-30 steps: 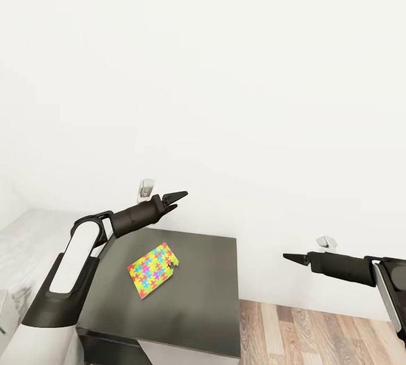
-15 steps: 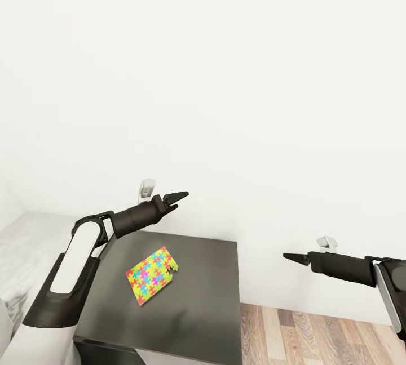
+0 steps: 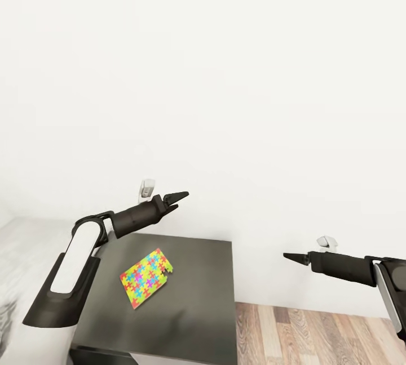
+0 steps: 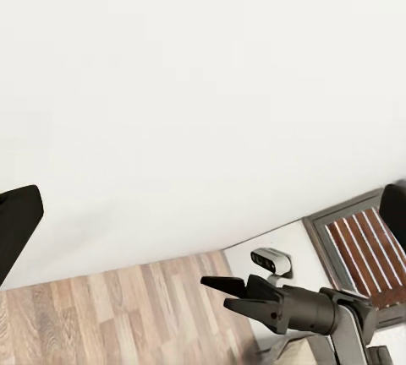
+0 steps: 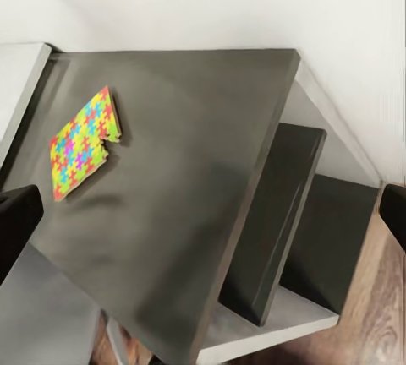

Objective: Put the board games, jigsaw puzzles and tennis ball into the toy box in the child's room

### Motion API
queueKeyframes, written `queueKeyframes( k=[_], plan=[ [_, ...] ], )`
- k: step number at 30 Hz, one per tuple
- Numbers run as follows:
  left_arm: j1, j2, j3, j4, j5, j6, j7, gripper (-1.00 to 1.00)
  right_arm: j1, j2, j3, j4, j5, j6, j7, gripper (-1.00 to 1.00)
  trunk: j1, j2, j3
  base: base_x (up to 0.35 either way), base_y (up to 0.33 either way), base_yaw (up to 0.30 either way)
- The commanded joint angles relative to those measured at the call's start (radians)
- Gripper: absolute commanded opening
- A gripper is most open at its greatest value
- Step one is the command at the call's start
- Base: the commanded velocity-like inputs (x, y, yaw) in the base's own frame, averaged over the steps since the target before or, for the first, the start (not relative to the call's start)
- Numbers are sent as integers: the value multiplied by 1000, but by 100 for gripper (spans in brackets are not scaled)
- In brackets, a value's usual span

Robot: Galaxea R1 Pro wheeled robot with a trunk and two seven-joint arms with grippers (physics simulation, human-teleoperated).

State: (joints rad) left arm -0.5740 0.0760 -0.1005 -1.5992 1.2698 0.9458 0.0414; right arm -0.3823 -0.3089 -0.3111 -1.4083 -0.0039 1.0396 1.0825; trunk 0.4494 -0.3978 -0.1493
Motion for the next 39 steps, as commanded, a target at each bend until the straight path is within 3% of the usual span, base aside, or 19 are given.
queueKeyframes(
  k=[1, 19, 39],
  plan=[
    [-1, 1, -1, -1, 5, 2, 4, 100, -1, 0, -1, 0, 0, 8, 3, 100, 1, -2, -2, 1, 0, -124],
    [-1, 4, 1, -1, 5, 3, 5, 100, -1, 0, -1, -1, -5, 8, 6, 100, 1, -2, -1, 3, 0, -30],
    [-1, 3, 0, -1, 5, 4, 8, 100, 0, 2, -3, 8, -10, -1, 3, 100, 1, -2, -1, 116, 0, -1]
  ],
)
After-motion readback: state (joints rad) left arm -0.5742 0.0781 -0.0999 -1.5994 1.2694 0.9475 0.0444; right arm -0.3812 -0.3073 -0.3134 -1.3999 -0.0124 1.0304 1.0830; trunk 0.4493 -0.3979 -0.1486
